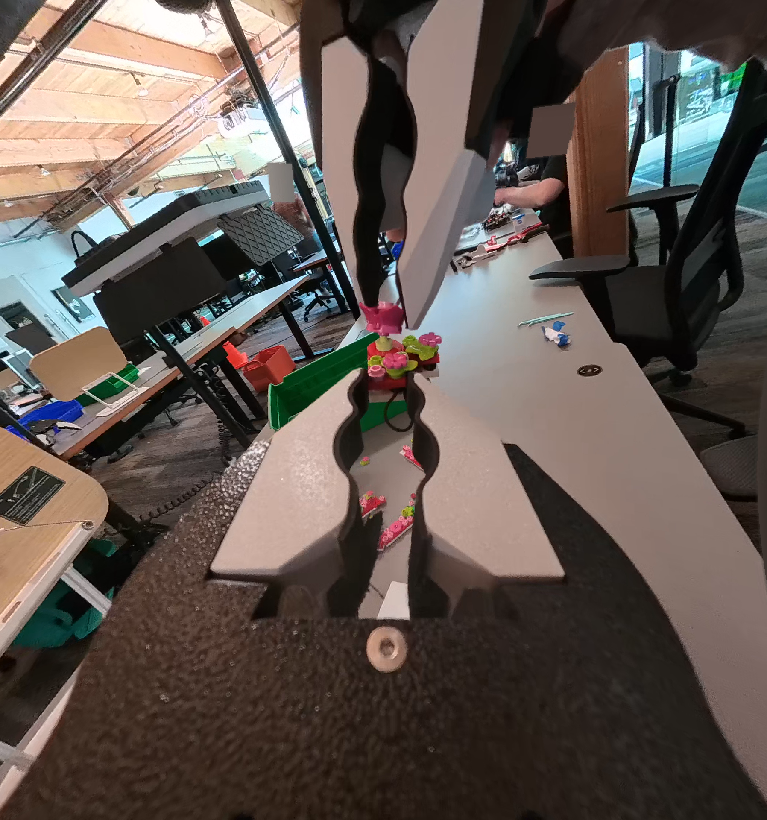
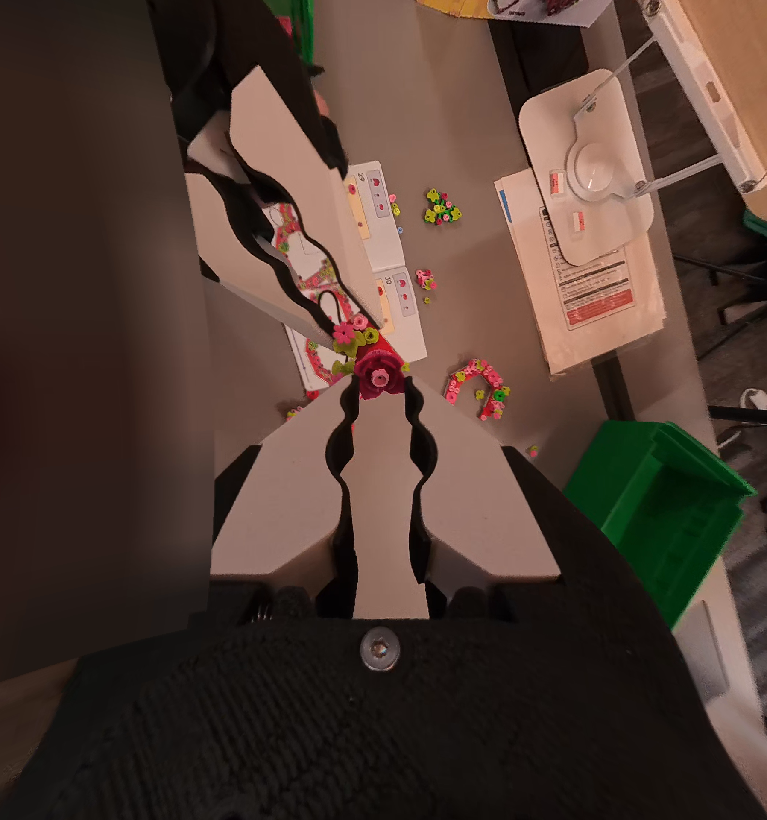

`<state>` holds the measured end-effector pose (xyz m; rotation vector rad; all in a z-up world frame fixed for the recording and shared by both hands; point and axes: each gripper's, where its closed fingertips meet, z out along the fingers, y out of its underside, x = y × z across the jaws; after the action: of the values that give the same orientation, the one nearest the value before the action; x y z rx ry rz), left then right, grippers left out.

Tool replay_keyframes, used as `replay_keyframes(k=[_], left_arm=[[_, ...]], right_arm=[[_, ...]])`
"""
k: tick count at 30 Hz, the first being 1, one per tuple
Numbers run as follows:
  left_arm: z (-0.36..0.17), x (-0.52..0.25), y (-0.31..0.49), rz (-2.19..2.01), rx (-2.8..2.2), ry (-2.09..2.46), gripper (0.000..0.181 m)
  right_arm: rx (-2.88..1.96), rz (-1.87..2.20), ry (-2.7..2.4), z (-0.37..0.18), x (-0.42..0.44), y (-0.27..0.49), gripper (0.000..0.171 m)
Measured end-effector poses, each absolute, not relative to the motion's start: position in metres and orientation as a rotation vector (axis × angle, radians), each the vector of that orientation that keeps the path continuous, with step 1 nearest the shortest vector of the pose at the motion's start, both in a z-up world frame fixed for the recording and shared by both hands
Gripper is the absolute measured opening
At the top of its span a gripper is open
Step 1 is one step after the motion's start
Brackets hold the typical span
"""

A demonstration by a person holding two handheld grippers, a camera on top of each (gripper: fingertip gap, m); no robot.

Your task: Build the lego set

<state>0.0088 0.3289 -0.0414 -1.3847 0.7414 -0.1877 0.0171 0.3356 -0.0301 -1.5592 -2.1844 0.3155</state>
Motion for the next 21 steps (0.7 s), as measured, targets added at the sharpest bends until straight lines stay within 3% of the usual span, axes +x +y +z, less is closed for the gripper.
replay_keyframes(k=[5,21], left_arm=[[-0.066,0.014,0.337,-0.240,-1.437,0.765,0.014],[-0.271,0.048,0.275,-0.384,-1.843,0.865,0.015]], right_arm=[[-1.525,0.279,-2.192,-0.055,0.023,0.344,0.019],[-1.714,0.624,-2.339,-0.262,0.056,0.283,0.018]])
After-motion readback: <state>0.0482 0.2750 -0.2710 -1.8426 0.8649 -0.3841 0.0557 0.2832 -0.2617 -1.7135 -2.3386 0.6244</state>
